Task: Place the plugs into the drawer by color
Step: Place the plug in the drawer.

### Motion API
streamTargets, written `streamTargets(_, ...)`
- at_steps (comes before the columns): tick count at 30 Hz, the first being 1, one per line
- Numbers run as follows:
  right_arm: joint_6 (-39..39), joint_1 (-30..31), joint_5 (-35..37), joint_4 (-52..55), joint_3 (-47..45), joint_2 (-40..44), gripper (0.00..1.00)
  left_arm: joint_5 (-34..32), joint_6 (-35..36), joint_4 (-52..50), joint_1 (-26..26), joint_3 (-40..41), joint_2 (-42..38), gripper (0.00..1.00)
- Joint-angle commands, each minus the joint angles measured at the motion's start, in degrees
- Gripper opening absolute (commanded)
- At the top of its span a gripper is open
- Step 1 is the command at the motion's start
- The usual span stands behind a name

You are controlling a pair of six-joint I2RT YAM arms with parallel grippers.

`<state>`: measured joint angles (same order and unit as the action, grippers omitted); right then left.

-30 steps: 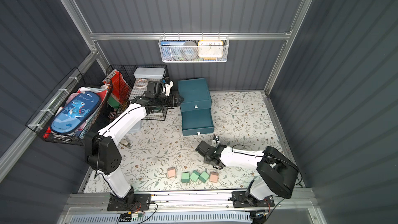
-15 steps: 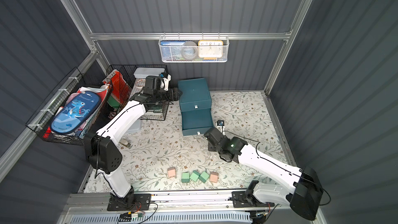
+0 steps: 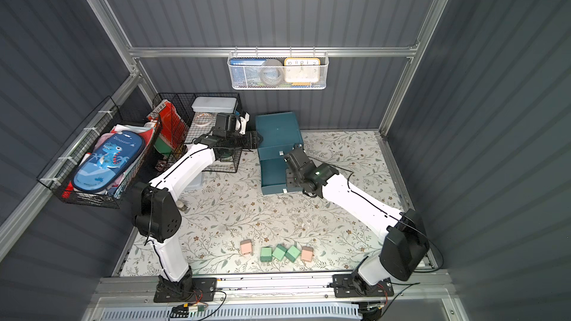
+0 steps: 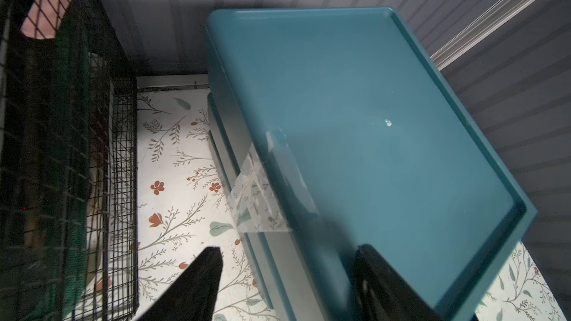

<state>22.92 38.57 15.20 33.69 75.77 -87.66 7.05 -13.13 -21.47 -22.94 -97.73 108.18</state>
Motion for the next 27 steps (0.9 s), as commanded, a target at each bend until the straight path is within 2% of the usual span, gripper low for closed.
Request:
streamTargets(1,-4.26,-1.29,-2.34,-1.18,3.80,-3.25,0.32,0.86,1.86,-1.98,-0.18,1.57,0.80,0.72)
streamTargets(5,-6.70,-1.97,-2.30,1.37,8.67,-8.61,0.32,0.90,2.17,-1.65,-0.18,2.47,0.18,0.72)
streamTargets(11,-8.23,-3.64,-2.98,4.24,11.32,-13.43,0.32,1.48,2.13,-1.61,-0.18,2.03,0.80,0.72)
streamTargets(17,-6.92,-3.87,-1.87,4.11,11.51,-15.88,0.33,1.48,2.00,-1.37,-0.18,2.55,0.59,0.72)
streamTargets(27,-8.46,-3.91,-0.48,6.27,12.05,-18.94,0.38,1.48,2.14,-1.38,-0.18,2.37,0.73,0.73)
